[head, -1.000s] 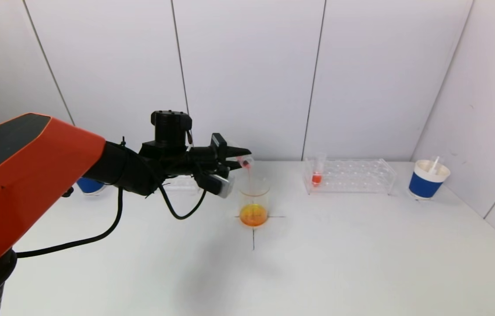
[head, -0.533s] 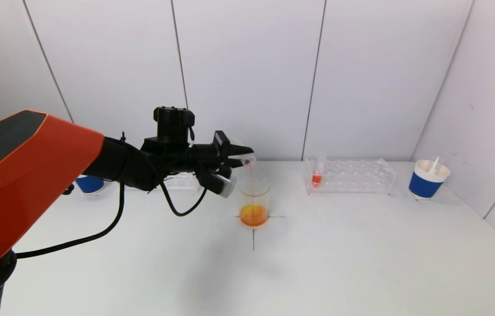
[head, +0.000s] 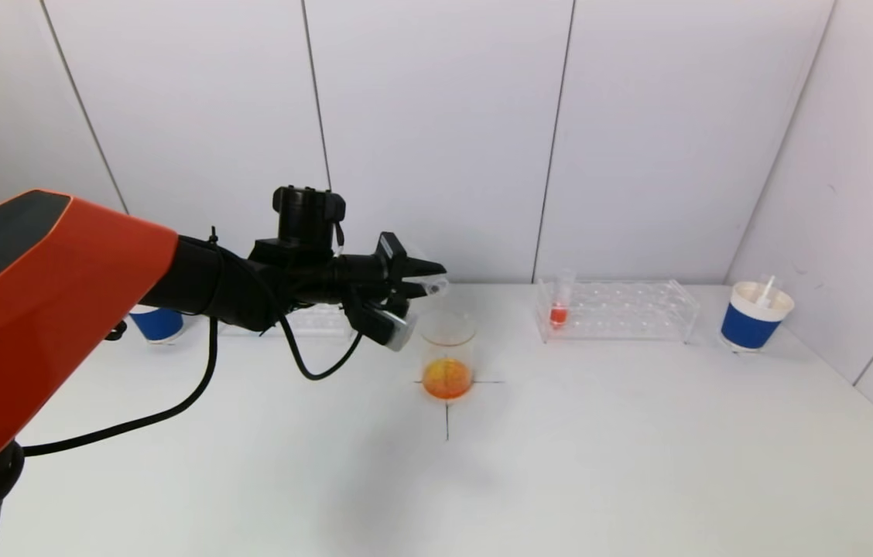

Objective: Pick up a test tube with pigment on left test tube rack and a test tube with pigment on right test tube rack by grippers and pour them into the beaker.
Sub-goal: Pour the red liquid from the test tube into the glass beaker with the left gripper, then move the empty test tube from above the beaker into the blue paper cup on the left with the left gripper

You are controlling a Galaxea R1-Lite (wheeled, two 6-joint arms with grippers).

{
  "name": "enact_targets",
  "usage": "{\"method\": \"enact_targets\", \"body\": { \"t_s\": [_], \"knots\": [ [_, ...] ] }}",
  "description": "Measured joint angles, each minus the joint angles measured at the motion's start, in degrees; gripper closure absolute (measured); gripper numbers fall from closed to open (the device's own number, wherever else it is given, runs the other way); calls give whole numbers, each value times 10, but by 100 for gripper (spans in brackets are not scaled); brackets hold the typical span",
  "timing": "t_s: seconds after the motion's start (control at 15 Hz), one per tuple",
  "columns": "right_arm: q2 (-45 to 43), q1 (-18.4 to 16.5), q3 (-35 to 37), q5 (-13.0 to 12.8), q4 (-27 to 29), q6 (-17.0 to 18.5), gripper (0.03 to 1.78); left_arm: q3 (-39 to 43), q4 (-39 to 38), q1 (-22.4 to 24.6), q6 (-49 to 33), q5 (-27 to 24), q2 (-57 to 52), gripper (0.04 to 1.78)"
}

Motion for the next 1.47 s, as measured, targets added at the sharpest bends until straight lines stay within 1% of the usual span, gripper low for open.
{"method": "enact_targets", "body": {
  "t_s": [0.6, 1.47],
  "knots": [
    [0, 0, 0, 0, 0, 0, 4, -10, 9, -5, 28, 6, -3, 138],
    [0, 0, 0, 0, 0, 0, 4, 6, 5, -6, 26, 4, -9, 138]
  ]
}}
